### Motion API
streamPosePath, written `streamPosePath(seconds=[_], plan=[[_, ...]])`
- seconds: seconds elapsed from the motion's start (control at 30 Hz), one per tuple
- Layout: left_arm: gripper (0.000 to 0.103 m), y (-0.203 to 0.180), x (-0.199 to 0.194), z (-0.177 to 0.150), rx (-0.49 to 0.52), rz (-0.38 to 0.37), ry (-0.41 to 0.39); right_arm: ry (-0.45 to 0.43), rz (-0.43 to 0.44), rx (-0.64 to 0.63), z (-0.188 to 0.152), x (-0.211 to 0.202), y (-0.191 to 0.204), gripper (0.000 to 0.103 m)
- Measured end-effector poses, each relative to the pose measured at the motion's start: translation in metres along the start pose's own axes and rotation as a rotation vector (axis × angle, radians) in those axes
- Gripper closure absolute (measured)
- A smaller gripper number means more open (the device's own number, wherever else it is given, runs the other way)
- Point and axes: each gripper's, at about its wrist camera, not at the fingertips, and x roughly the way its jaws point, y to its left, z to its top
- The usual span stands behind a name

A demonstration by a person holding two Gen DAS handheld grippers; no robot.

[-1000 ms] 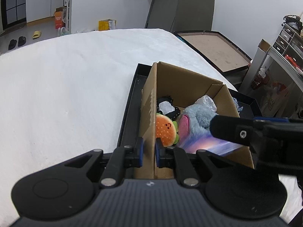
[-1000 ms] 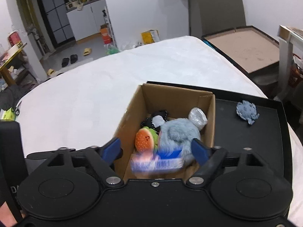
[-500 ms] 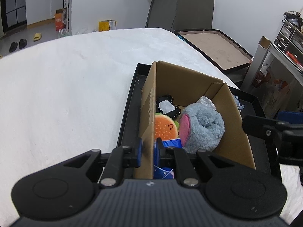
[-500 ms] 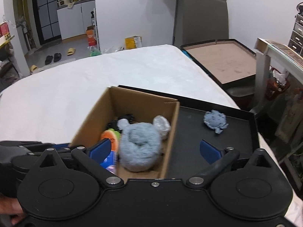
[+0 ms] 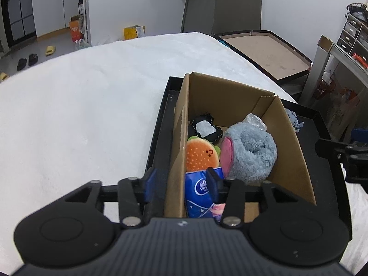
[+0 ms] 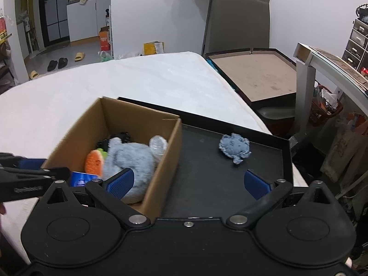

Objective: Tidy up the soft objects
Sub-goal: 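Reach the right gripper to the blue denim plush and grasp it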

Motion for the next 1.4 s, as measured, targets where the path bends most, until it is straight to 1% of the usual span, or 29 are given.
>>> streamPosePath(seconds=[0.03, 0.2, 0.3, 0.5, 0.67, 0.83, 0.93, 1.03, 1.1, 1.13, 1.17, 1.2, 1.23, 1.3, 1.33, 1.37, 1.4], plan=[[0.05, -0.001, 0.0, 0.0, 0.008, 0.01, -0.004, 0.001, 0.0, 0.0, 0.0, 0.002, -0.004, 0.0], [0.049, -0.009, 0.005, 0.003, 0.072, 0.081, 0.006, -0.005, -0.008, 0.013, 0.001, 0.015, -0.023, 0.0], [0.048, -0.011, 0.012, 0.006, 0.081, 0.095, 0.04, -0.008, -0.007, 0.046, 0.002, 0.024, -0.037, 0.0], [0.048, -0.021, 0.016, 0.011, 0.1, 0.139, 0.062, -0.016, -0.009, 0.074, 0.0, 0.046, -0.056, 0.0], [0.045, -0.034, 0.023, 0.015, 0.108, 0.178, 0.086, -0.035, 0.01, 0.105, -0.005, 0.066, -0.07, 0.0], [0.044, -0.05, 0.031, 0.017, 0.141, 0.221, 0.102, -0.066, 0.028, 0.107, -0.012, 0.083, -0.079, 0.0], [0.043, -0.056, 0.037, 0.017, 0.153, 0.246, 0.113, -0.073, 0.021, 0.097, -0.01, 0.094, -0.085, 0.003], [0.043, -0.062, 0.04, 0.018, 0.163, 0.265, 0.121, -0.068, 0.03, 0.117, -0.008, 0.106, -0.093, 0.011], [0.043, -0.067, 0.041, 0.019, 0.171, 0.272, 0.122, -0.068, 0.025, 0.135, -0.007, 0.113, -0.099, 0.02], [0.042, -0.069, 0.042, 0.02, 0.173, 0.276, 0.122, -0.072, 0.016, 0.149, -0.007, 0.116, -0.103, 0.022], [0.042, -0.07, 0.042, 0.021, 0.172, 0.283, 0.122, -0.074, 0.015, 0.163, -0.008, 0.119, -0.106, 0.027], [0.041, -0.072, 0.043, 0.022, 0.169, 0.292, 0.122, -0.071, 0.023, 0.176, -0.009, 0.122, -0.109, 0.034], [0.041, -0.073, 0.044, 0.023, 0.164, 0.298, 0.124, -0.064, 0.029, 0.189, -0.01, 0.125, -0.113, 0.038], [0.04, -0.074, 0.045, 0.023, 0.156, 0.307, 0.127, -0.052, 0.034, 0.212, -0.014, 0.13, -0.119, 0.052], [0.04, -0.075, 0.046, 0.024, 0.157, 0.312, 0.128, -0.046, 0.036, 0.223, -0.016, 0.132, -0.122, 0.056], [0.039, -0.076, 0.046, 0.024, 0.162, 0.317, 0.129, -0.042, 0.037, 0.232, -0.017, 0.134, -0.124, 0.068], [0.039, -0.077, 0.047, 0.023, 0.168, 0.322, 0.129, -0.04, 0.043, 0.238, -0.019, 0.135, -0.125, 0.082]])
